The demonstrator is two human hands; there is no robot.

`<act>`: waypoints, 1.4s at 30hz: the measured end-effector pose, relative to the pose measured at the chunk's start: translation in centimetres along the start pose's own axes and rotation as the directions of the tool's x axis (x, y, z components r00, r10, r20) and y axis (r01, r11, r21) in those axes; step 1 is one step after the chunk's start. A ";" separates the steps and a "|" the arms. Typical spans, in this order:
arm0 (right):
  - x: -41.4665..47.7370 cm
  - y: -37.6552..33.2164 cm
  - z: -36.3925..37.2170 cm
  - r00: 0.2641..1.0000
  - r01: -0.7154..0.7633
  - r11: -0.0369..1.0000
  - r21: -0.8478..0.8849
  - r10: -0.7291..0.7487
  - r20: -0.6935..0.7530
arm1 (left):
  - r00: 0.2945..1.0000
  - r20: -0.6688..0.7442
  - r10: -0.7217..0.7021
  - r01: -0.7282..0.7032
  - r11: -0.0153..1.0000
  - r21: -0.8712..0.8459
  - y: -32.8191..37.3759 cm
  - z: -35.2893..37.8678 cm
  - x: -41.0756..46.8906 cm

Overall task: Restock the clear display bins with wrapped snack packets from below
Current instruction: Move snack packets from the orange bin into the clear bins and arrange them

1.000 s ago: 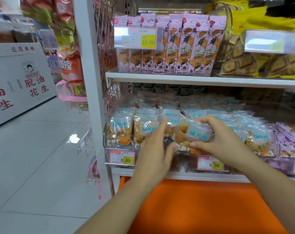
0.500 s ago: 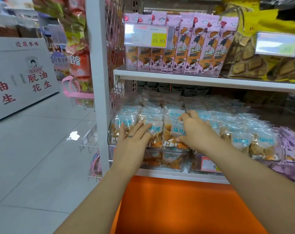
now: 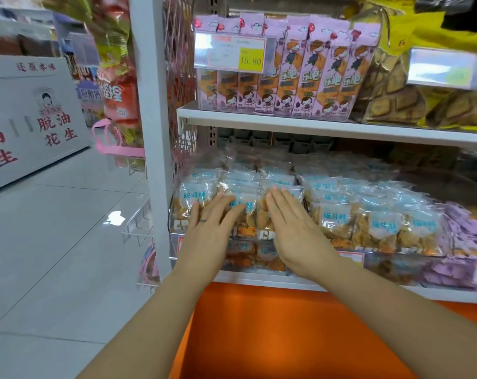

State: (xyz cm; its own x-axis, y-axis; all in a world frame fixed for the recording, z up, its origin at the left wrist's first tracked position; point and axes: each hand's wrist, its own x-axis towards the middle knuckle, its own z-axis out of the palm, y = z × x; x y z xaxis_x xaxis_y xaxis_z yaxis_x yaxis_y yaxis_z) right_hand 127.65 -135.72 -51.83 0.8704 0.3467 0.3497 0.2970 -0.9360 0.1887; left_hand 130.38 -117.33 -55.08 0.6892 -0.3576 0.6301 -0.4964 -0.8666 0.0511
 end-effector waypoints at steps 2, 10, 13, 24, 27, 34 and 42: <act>0.2 0.5 0.3 0.998 0.037 0.999 0.029 -0.038 0.052 | 1.000 0.008 0.007 -0.007 1.000 -0.010 -0.2 0.1 0.0; 0.7 -0.7 -2.4 0.988 -0.079 0.994 0.077 0.068 0.140 | 0.999 0.035 0.026 -0.024 0.998 -0.051 -0.7 0.3 -0.1; 2.2 -0.3 -2.2 0.981 -0.090 0.987 0.135 0.064 0.186 | 0.999 0.025 0.033 -0.031 0.998 -0.060 -0.7 0.4 -0.1; 2.1 1.6 -1.0 0.971 0.003 0.998 0.056 -0.016 0.239 | 0.999 0.033 0.020 -0.018 0.998 -0.060 -0.7 0.9 -0.2; 2.9 1.5 -1.1 0.960 -0.024 0.999 0.048 0.010 0.280 | 0.999 0.045 0.015 -0.013 0.999 -0.049 -0.7 0.8 -0.2; -2.2 0.9 -1.4 0.990 0.029 0.998 0.064 -0.020 -0.139 | 1.000 -0.006 0.001 -0.002 0.998 -0.057 -0.2 0.1 -0.5; -5.7 6.8 -1.6 0.981 -0.072 0.996 0.061 0.081 -0.177 | 0.982 -0.035 0.186 -0.187 0.982 -0.031 4.6 -0.3 0.6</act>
State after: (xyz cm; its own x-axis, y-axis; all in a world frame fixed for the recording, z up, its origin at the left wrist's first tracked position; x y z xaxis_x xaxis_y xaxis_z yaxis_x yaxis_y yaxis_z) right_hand 124.12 -143.94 -51.06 0.8083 0.2745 0.5208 0.2570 -0.9604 0.1073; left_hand 128.37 -121.42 -54.18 0.5662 -0.5003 0.6551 -0.6328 -0.7731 -0.0435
